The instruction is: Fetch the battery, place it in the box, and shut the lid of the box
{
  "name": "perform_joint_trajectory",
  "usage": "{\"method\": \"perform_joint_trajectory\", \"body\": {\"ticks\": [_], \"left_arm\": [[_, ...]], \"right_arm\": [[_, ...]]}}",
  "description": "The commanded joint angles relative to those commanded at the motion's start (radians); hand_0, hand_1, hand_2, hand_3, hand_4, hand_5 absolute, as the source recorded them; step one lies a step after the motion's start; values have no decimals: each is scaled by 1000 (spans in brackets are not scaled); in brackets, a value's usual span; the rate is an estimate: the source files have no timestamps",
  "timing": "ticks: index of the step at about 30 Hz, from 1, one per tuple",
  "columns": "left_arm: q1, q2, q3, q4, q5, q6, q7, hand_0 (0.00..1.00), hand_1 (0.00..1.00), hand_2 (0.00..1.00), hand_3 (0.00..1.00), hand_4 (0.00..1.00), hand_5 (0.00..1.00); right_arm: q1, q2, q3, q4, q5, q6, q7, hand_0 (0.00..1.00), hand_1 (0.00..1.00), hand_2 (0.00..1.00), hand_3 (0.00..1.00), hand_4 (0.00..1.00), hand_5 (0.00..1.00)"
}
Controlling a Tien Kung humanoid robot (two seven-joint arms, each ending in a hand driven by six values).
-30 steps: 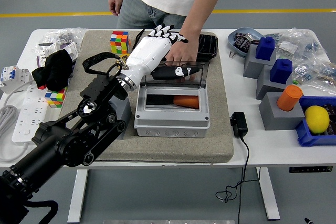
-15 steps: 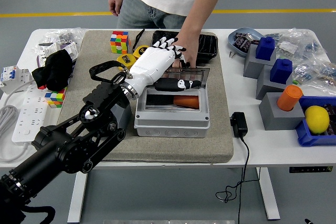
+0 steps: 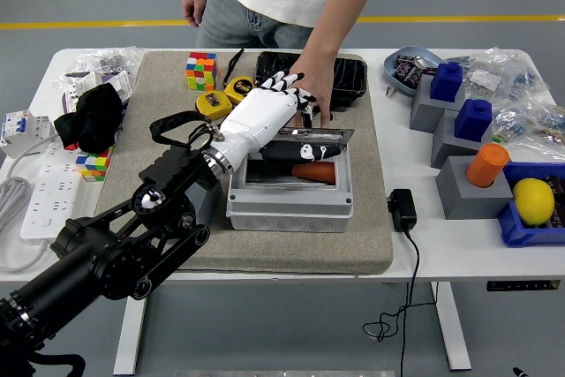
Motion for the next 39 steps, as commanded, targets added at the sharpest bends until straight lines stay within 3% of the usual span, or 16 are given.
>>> {"method": "perform_joint_trajectory", "body": {"ticks": [13,17,19,20,25,26,31,32,37,38,39], "left_arm": [[14,27,134,-39,-39,-2,2,998,987,770,364,998,998],[29,25,106,-65,-39,8,-6,998,987,769,363,998,998],[44,23,61,-95,-40,20,-16,998,987,769,363,998,998],[51,23,40,-109,-47,25,-23,998,969,766,506,998,998],[105,19,-81,-184,-128,41,-66,998,969,766,506,998,998],[117,18,-111,-199,-145,38,-73,883,910,787,703,998,998],[175,15,-244,-255,-184,26,-78,883,910,787,703,998,998],[184,14,-267,-261,-184,25,-77,815,911,921,896,998,998],[243,6,-385,-301,-200,31,-69,815,911,921,896,998,998],[254,6,-404,-309,-204,31,-66,869,975,998,997,998,998],[269,5,-427,-318,-209,27,-62,869,975,998,997,998,998]], "right_arm": [[2,0,5,-1,-1,-1,-1,746,687,703,733,998,976],[2,2,9,0,-3,0,-1,746,687,703,733,998,977],[1,3,11,0,-4,0,-2,746,687,703,733,998,977],[0,3,11,-1,-4,0,-2,746,687,703,733,998,976],[-3,5,14,-1,-4,0,-3,746,687,703,733,998,976],[-3,5,16,-1,-4,0,-3,746,687,703,733,998,976],[-4,7,21,-1,-7,0,-3,746,687,703,733,998,976],[-4,7,21,-1,-7,0,-4,746,687,702,733,998,977],[-4,7,22,-1,-7,0,-3,746,687,702,733,998,977],[-4,7,23,0,-7,0,-3,746,687,702,733,998,976],[-5,7,23,0,-7,0,-3,746,687,702,733,998,976]]}}
